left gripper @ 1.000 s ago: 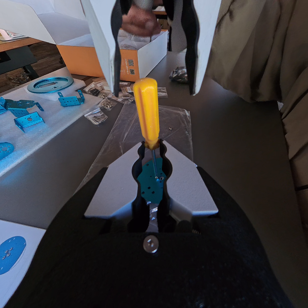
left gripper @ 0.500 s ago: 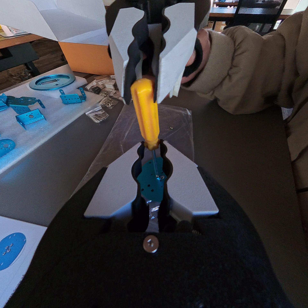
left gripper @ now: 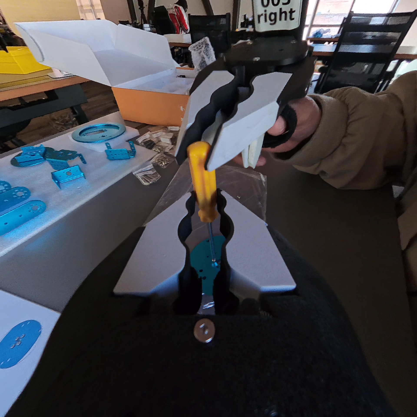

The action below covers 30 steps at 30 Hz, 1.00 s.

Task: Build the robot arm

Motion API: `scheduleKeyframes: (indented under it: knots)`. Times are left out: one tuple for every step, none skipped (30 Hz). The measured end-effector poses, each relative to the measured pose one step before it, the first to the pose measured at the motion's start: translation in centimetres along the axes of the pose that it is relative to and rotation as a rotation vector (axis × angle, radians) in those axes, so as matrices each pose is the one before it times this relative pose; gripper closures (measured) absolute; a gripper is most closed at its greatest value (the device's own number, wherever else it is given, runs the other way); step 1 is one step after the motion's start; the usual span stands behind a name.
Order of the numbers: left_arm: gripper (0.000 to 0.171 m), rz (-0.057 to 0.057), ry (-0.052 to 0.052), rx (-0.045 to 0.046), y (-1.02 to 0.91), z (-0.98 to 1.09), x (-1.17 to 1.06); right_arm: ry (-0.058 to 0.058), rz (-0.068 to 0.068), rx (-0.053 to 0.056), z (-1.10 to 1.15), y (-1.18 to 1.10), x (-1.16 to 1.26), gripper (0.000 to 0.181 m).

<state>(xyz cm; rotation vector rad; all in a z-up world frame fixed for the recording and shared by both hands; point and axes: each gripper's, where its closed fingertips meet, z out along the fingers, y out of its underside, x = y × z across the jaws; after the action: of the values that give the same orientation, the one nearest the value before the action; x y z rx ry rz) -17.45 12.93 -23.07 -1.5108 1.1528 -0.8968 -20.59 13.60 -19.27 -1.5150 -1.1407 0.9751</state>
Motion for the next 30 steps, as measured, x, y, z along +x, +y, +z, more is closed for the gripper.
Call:
scheduleKeyframes:
  knots:
    - [0.153, -0.0054, 0.0192, 0.00425, -0.001, -0.043, 0.117, -0.0162, -0.0243, -0.0115, -0.025, 0.089, -0.105, 0.161]
    - [0.153, -0.0025, 0.0123, 0.00115, 0.004, -0.033, 0.001, -0.0252, -0.028, 0.0062, -0.075, -0.059, -0.142, 0.15]
    - [0.153, 0.0011, 0.0168, 0.00113, 0.003, -0.032, 0.062, -0.0383, -0.025, 0.0155, -0.12, -0.072, -0.266, 0.138]
    - [0.153, -0.0015, 0.0239, 0.00043, 0.008, -0.025, 0.153, -0.0453, -0.0018, 0.0086, -0.116, 0.091, -0.341, 0.127]
    - [0.153, -0.0039, 0.0237, -0.0013, 0.006, -0.02, 0.133, -0.0549, 0.0184, -0.0049, -0.035, 0.303, -0.453, 0.12]
    - [0.153, -0.0027, 0.0152, -0.00156, 0.007, -0.017, 0.018, -0.0575, 0.0112, -0.005, -0.019, 0.261, -0.476, 0.121]
    - [0.154, 0.001, 0.0236, 0.00047, 0.004, -0.022, 0.167, -0.0396, -0.0038, 0.0077, -0.017, 0.046, -0.242, 0.125]
    - [0.153, 0.0015, 0.0312, 0.00044, 0.003, -0.014, 0.303, -0.035, -0.0161, 0.0165, -0.02, -0.112, -0.181, 0.126]
    - [0.153, -0.0038, 0.0254, -0.00056, 0.018, -0.002, 0.17, -0.0328, -0.0133, 0.0162, -0.035, -0.159, -0.118, 0.127]
    - [0.153, -0.0085, 0.0218, -0.00065, 0.0, 0.0, 0.044, -0.0383, -0.0108, -0.0053, -0.064, 0.008, -0.13, 0.13]
    - [0.153, -0.0091, 0.0154, -0.00282, 0.016, -0.021, -0.071, -0.0341, -0.0165, -0.0382, -0.1, 0.219, -0.021, 0.131]
    - [0.154, -0.0055, 0.0084, -0.00588, 0.024, -0.026, -0.15, -0.0167, -0.0322, -0.0597, -0.249, 0.197, 0.222, 0.132]
    - [0.154, 0.0001, 0.0125, -0.00613, 0.01, -0.019, -0.04, -0.0191, -0.0369, -0.076, -0.36, 0.086, 0.122, 0.134]
    - [0.154, 0.0065, 0.0054, -0.00706, 0.005, 0.004, -0.072, -0.0155, -0.0434, -0.0902, -0.414, -0.052, 0.167, 0.136]
    - [0.154, 0.0122, 0.0001, -0.00438, 0.017, 0.03, -0.06, -0.012, -0.0472, -0.1098, -0.44, 0.066, 0.222, 0.139]
    - [0.154, 0.0107, 0.0099, -0.0019, -0.007, 0.058, 0.138, -0.0131, -0.0516, -0.1204, -0.36, 0.179, 0.28, 0.141]
    - [0.154, 0.0065, 0.0127, -0.00248, -0.004, 0.073, 0.205, 0.0017, -0.0552, -0.126, -0.333, 0.271, 0.584, 0.143]
    - [0.154, 0.0081, 0.0048, -0.00308, -0.009, 0.078, 0.083, -0.0104, -0.0709, -0.1125, -0.179, 0.187, 0.406, 0.146]
    - [0.154, 0.0086, 0.0043, -0.00398, 0.001, 0.082, 0.09, -0.0311, -0.0777, -0.0879, -0.023, -0.006, 0.006, 0.148]
    - [0.153, 0.005, 0.0069, -0.00643, -0.007, 0.053, 0.103, -0.02, -0.0708, -0.0651, -0.028, -0.171, 0.092, 0.147]
    - [0.153, 0.0055, 0.0051, -0.00747, 0.006, 0.045, 0.062, -0.0371, -0.0621, -0.03, -0.002, -0.403, -0.272, 0.148]
    - [0.153, 0.006, 0.0047, -0.00689, 0.01, 0.042, 0.053, -0.0432, -0.0506, -0.0246, 0.018, -0.256, -0.412, 0.148]
    - [0.154, 0.0044, 0.0098, -0.00525, -0.005, 0.054, 0.094, -0.0338, -0.0431, -0.0283, 0.024, -0.097, -0.215, 0.147]
    - [0.154, 0.0043, 0.0065, -0.00326, -0.002, 0.066, 0.027, -0.0249, -0.0393, -0.027, -0.015, -0.004, -0.078, 0.147]
    - [0.154, 0.0013, 0.0077, -0.00014, -0.015, 0.083, 0.004, -0.0059, -0.0383, -0.02, -0.051, -0.001, 0.184, 0.144]
    - [0.153, -0.0036, 0.0142, 0.00091, -0.024, 0.097, 0.068, -0.0082, -0.0399, -0.0166, -0.001, 0.039, 0.083, 0.144]
    - [0.153, -0.0009, 0.0121, 0.00069, -0.011, 0.099, 0.047, -0.0045, -0.0396, -0.0236, 0.034, 0.137, 0.075, 0.144]
    - [0.153, 0.0028, 0.0079, 0.00129, -0.013, 0.085, -0.017, -0.0141, -0.0392, -0.0201, 0.109, 0.07, -0.105, 0.144]
    - [0.153, -0.0014, 0.0106, 0.00066, -0.015, 0.071, -0.009, -0.0225, -0.0397, -0.0205, 0.165, -0.009, -0.271, 0.144]
    - [0.153, -0.0021, 0.0099, -0.00013, -0.011, 0.051, -0.012, -0.0202, -0.0424, -0.0187, 0.107, -0.082, -0.27, 0.144]
